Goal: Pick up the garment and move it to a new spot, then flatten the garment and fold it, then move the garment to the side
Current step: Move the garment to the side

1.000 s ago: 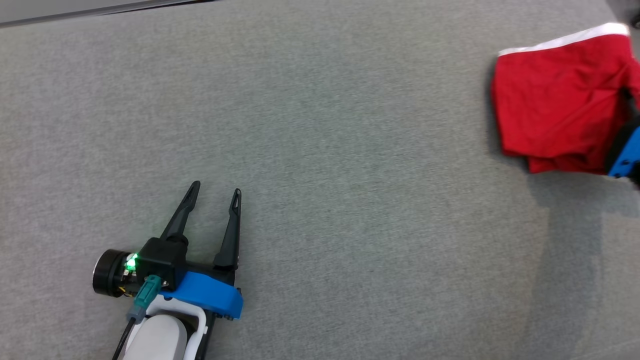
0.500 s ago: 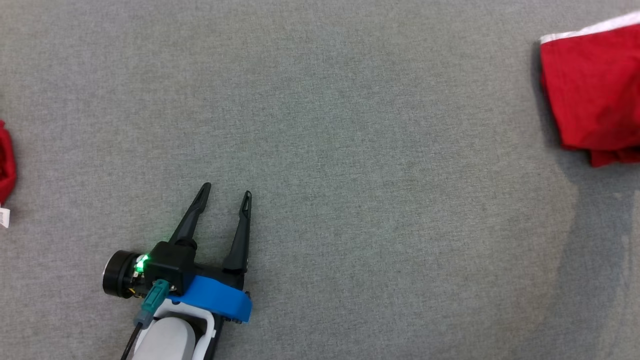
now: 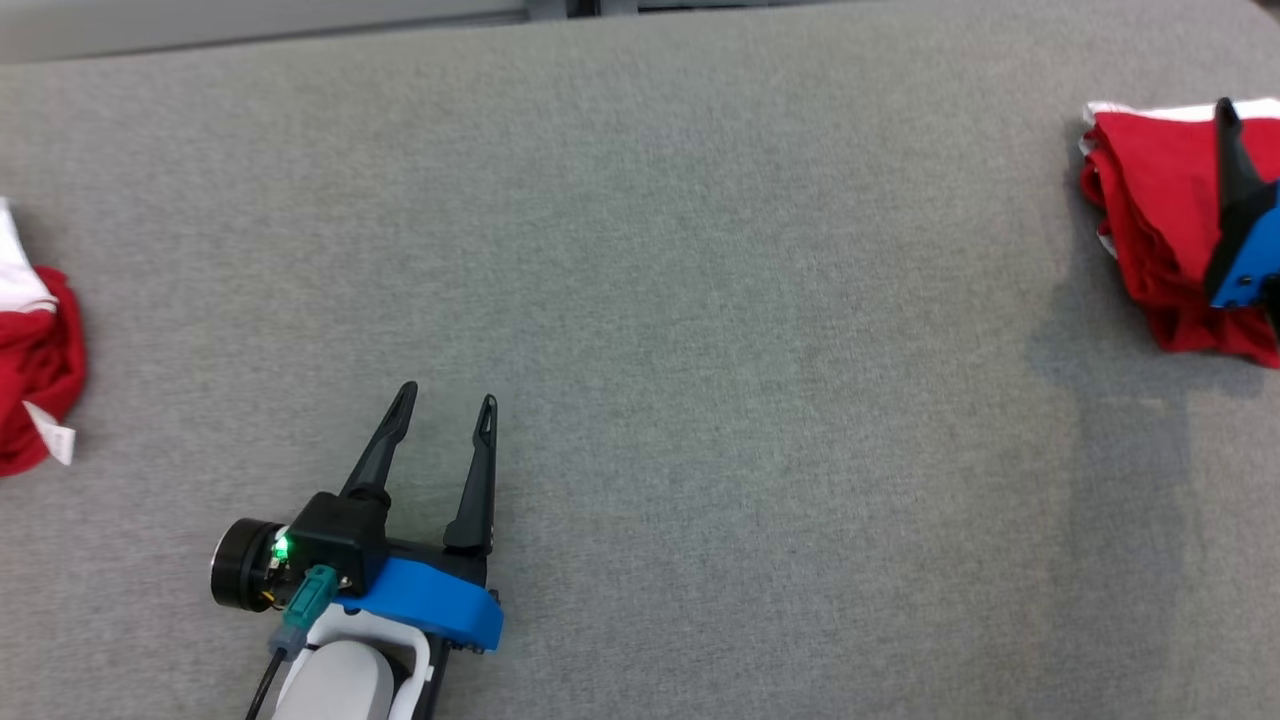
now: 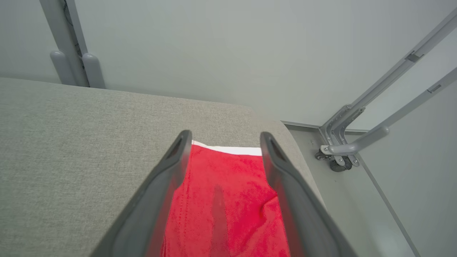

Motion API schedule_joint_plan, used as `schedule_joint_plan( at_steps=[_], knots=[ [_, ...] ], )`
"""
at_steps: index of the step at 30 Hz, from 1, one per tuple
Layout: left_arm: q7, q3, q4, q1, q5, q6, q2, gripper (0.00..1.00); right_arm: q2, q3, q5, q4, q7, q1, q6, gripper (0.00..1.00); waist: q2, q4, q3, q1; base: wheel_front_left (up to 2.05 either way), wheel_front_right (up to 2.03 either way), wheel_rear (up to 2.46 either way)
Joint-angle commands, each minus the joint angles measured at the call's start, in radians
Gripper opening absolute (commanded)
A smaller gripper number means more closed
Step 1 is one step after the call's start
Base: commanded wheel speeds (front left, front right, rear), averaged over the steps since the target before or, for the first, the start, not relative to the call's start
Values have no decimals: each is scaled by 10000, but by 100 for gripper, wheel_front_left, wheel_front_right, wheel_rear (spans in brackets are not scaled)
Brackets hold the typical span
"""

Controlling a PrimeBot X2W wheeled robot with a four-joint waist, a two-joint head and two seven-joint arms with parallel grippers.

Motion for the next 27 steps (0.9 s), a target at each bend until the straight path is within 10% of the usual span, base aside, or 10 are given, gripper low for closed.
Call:
schedule_joint_plan(
  at_steps=[1, 27],
  knots=[
    [-99, 45, 69, -179, -75, 34, -32, 100, 88, 124, 45, -66, -110, 52, 1, 100, 0, 7, -177, 0, 0, 0, 0],
    [-591, 1212, 1742, 1060, -868, 450, -652, 100, 3107, -136, -223, -3101, -2532, 6054, 1, 100, 0, 1869, -3326, 0, 0, 0, 0]
  ],
)
